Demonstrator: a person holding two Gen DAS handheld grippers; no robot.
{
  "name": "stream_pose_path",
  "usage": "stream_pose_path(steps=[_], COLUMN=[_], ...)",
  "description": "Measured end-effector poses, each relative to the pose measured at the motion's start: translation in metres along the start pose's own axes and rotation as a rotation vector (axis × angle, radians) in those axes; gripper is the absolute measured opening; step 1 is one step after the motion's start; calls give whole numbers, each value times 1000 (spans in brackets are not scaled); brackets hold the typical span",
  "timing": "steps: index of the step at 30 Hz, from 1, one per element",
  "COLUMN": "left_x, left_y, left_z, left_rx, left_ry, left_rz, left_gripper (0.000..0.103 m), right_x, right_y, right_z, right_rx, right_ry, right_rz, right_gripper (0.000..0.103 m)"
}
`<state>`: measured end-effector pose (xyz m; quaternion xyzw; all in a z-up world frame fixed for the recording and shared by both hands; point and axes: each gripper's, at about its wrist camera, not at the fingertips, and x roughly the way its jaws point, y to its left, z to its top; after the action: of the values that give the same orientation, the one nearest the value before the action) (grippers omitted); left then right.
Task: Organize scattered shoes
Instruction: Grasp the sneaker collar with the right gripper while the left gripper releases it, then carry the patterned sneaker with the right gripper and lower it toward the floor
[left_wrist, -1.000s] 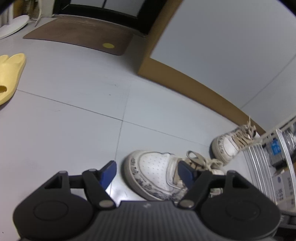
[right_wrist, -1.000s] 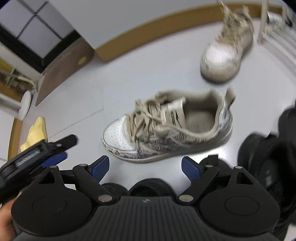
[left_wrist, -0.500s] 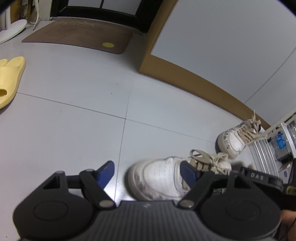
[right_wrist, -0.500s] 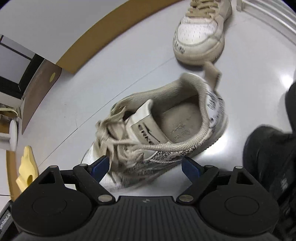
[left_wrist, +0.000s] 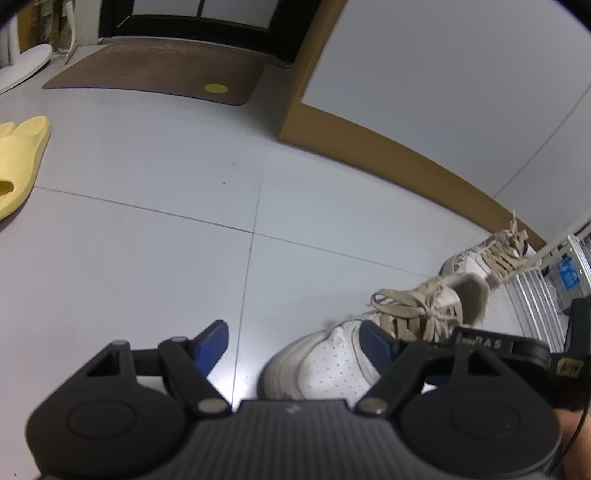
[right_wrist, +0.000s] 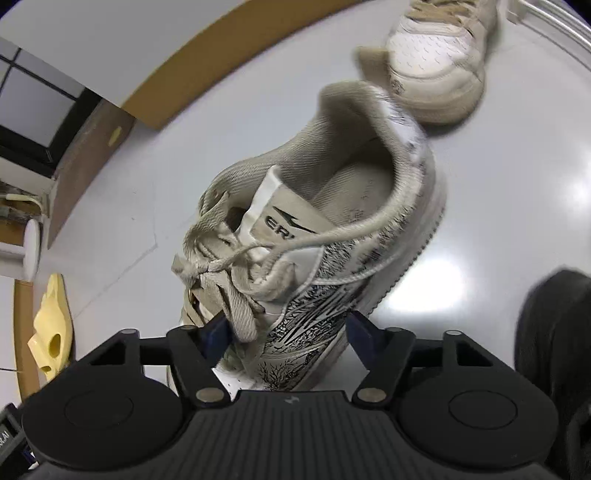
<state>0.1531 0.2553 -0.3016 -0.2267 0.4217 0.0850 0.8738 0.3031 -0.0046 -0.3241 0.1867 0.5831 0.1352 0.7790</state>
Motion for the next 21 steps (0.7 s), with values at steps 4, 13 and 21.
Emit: stream_pose_path(steps=[4, 13, 21], left_x=[-1, -5, -7], left_y=[-2, 6, 11], left_z=[-2, 0, -7], left_rx=[8, 10, 12], left_ry=[5, -9, 1], left_rz=[-4, 14, 19], left_gripper=[80, 80, 80], right_x=[5, -6, -9], right_y=[6, 51, 57], right_z=[9, 34, 18], right_rx=[-33, -371, -429], right_ry=[-13, -102, -133], right_rz=[7, -98, -129], right_gripper=[64, 30, 91])
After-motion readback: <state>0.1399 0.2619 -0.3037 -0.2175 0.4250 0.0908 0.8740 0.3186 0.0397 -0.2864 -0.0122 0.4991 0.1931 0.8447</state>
